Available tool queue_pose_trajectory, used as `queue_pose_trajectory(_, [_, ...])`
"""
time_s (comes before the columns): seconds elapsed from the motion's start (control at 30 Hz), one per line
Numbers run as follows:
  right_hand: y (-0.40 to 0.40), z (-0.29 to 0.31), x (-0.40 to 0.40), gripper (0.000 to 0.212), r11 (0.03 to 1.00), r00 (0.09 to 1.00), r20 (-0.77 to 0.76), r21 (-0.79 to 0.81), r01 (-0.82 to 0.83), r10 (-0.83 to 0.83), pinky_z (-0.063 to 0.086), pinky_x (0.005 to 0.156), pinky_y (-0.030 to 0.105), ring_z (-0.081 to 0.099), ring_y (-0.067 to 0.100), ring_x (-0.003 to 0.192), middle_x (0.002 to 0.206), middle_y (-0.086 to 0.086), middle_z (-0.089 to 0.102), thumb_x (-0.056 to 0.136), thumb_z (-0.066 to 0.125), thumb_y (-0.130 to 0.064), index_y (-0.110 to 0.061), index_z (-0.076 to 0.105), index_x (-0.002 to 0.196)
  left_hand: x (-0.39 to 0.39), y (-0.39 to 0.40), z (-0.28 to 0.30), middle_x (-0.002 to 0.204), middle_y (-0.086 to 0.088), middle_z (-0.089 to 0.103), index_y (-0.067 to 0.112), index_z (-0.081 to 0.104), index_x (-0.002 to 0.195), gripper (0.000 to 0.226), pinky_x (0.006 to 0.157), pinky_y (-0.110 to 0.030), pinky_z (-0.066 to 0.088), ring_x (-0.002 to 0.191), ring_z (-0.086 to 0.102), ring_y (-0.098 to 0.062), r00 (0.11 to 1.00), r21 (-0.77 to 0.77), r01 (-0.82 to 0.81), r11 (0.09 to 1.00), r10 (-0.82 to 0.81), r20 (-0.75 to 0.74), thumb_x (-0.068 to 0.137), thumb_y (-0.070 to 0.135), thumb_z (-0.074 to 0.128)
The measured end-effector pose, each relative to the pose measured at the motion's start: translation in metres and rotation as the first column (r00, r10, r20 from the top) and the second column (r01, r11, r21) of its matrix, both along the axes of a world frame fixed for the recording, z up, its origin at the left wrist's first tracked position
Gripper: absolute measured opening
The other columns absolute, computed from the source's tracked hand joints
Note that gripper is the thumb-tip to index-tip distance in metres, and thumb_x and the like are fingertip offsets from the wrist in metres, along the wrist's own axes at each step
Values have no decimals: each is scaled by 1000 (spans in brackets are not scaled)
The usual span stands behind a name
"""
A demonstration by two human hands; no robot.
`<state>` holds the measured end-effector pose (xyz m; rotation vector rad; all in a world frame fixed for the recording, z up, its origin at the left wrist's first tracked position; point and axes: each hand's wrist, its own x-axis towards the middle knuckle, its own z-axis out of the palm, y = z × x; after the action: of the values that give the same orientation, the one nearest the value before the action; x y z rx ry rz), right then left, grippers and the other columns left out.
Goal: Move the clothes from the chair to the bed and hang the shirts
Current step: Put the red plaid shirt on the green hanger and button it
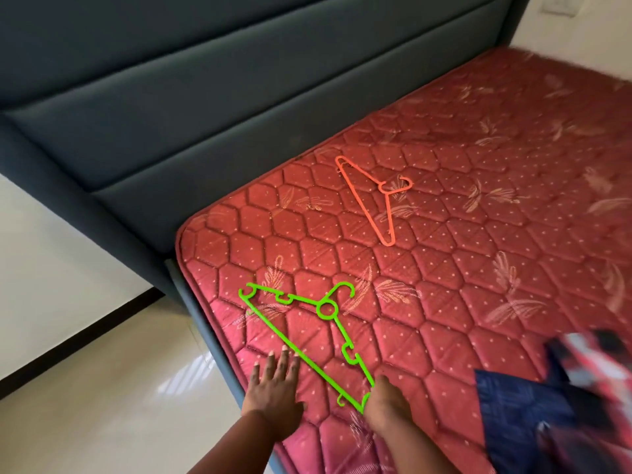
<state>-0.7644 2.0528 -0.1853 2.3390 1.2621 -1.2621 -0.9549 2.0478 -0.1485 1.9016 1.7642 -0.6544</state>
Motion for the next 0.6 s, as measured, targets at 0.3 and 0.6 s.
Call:
queue_pose_trajectory(0.3, [-78,124,76,8,907,860,-381,108,407,-341,61,62,43,70,30,74,96,20,69,81,59,0,-6,63,77,35,-96,104,156,-25,21,0,22,151,105,118,-45,20,144,25,-37,414,-77,-877,475,826,382,81,71,55])
queue_pose_trajectory(0.6, [-165,276,76,40,998,790,-611,62,-7,43,55,48,25,55,7,48,57,-1,55,98,30,7,-15,58,79,78,-149,300,120,-10,62,22,38,145,120,71,-35,48,98,63,-31,-354,-509,-761,403,400,846,44,73,78])
